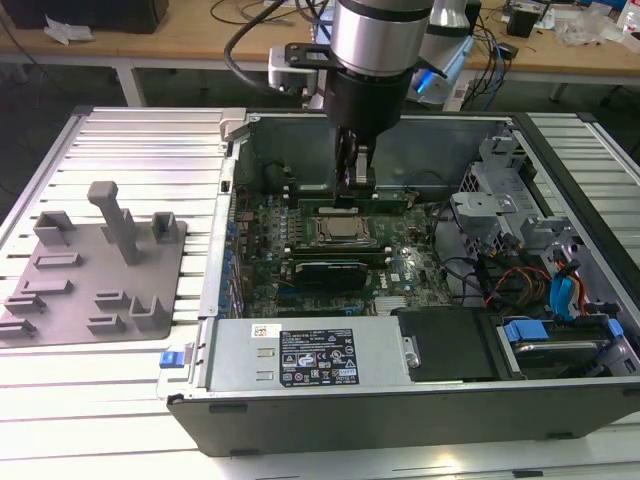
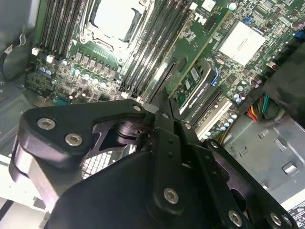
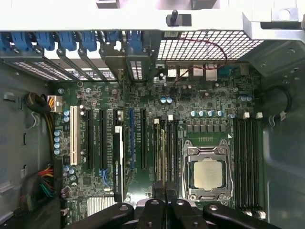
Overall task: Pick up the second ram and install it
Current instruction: 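Insert the second ram into the second slot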
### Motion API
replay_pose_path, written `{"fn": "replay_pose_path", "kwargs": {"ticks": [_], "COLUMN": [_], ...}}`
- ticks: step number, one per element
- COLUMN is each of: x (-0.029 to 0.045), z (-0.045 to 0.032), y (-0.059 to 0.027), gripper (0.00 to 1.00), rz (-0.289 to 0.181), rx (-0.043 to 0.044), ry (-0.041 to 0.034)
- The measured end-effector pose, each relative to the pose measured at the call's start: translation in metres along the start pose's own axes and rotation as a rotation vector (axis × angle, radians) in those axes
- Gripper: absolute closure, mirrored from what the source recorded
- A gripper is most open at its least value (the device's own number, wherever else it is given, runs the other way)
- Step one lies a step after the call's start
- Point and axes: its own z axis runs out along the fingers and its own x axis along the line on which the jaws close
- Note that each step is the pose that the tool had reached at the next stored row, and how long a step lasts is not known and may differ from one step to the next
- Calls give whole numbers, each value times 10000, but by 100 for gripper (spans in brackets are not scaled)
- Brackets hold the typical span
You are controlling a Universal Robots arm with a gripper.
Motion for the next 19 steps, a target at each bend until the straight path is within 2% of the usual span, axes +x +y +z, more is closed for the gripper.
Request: {"fn": "replay_pose_path", "kwargs": {"ticks": [4, 9, 12, 13, 16, 19], "x": [-13, -68, -88, -90, -90, -96], "z": [108, 266, 334, 390, 458, 586], "y": [-1, 17, 24, 31, 38, 43], "gripper": [91, 91, 91, 91, 91, 91], "rz": [2, -1, -1, -1, -2, -3], "rx": [8, 44, 59, 65, 68, 73], "ry": [-1, -2, -4, -4, -2, -3]}}
